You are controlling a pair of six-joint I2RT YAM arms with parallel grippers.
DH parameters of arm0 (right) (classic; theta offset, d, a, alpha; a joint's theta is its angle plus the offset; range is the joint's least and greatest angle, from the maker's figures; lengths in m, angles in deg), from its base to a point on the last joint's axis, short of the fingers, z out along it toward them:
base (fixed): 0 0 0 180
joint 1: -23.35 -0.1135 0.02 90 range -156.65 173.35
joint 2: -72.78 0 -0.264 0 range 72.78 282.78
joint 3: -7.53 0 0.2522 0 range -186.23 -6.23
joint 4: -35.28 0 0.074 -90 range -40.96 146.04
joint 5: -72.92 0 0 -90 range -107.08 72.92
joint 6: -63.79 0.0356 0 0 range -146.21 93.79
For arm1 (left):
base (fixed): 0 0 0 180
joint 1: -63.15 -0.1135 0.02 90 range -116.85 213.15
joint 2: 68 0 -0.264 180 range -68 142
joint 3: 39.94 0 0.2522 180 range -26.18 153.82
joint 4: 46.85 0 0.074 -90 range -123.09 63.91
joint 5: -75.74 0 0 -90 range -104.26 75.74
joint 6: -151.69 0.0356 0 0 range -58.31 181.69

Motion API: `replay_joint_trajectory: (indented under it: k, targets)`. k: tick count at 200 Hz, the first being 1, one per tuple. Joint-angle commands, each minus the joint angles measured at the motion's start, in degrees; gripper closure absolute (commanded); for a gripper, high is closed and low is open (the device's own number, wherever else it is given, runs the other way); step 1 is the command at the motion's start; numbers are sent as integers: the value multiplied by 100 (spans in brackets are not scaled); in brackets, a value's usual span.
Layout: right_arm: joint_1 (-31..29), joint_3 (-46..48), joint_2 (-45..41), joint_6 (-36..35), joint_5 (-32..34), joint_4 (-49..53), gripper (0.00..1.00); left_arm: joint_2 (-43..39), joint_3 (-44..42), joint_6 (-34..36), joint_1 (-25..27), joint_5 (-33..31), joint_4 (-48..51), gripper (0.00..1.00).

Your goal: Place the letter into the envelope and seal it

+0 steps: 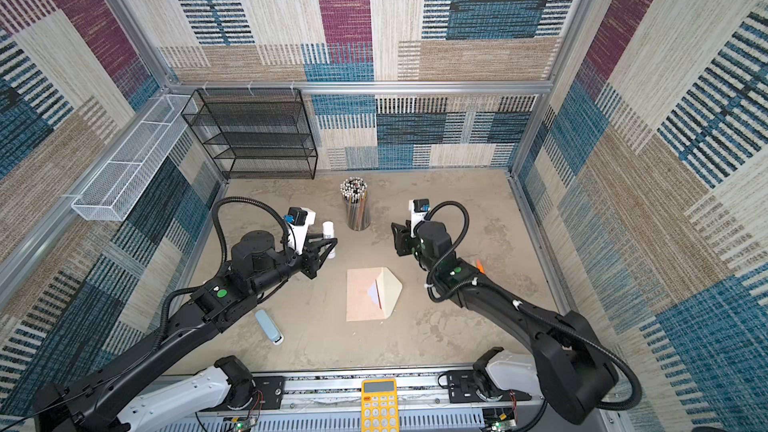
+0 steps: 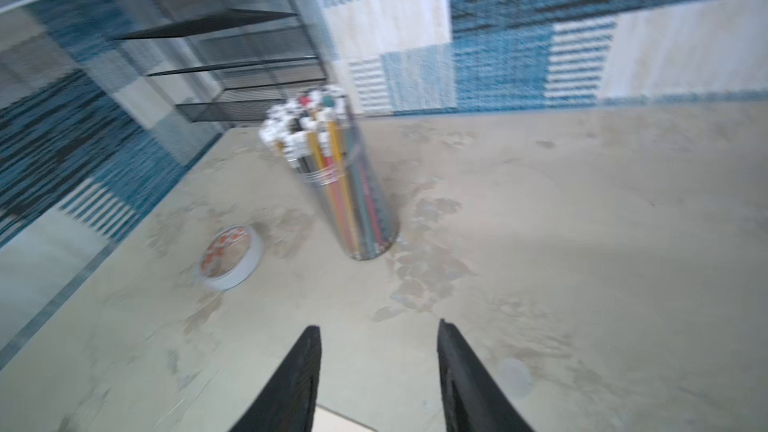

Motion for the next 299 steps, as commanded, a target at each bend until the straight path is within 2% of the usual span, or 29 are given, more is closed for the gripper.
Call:
replay_joint_trajectory:
  k: [1,27,55,119,163,218,257,299]
  targets:
    - [-363,385,-360,-918,-173,-1325,51,14,-155,-489,2,-617,-890,100]
    - [-985,840,-729,-1206,63,-1842,51,192,-240,-819,1,-588,-1341,100]
    - [-1512,1018,-833,-1195,386,-2187,51,426,-332,-1140,6,-334,-1815,100]
    - [-2389,731,-129,-1154,971,-2838,51,874,-279,-1482,11,30,-2621,100]
    - [-2444,743,-41,-1249,1526,-3022,44,889,-350,-1649,10,55,-2843,100]
    - [-2442,399,566,-1868,1554,-3242,37,964,-215,-1616,3,99,-2835,100]
    - [-2420,210,928,-2221,1660,-3400,36,1000,-180,-1628,11,132,-2806,100]
    - [-2290,130,1108,-2285,1717,-3585,39,1055,-214,-1717,5,186,-2890,100]
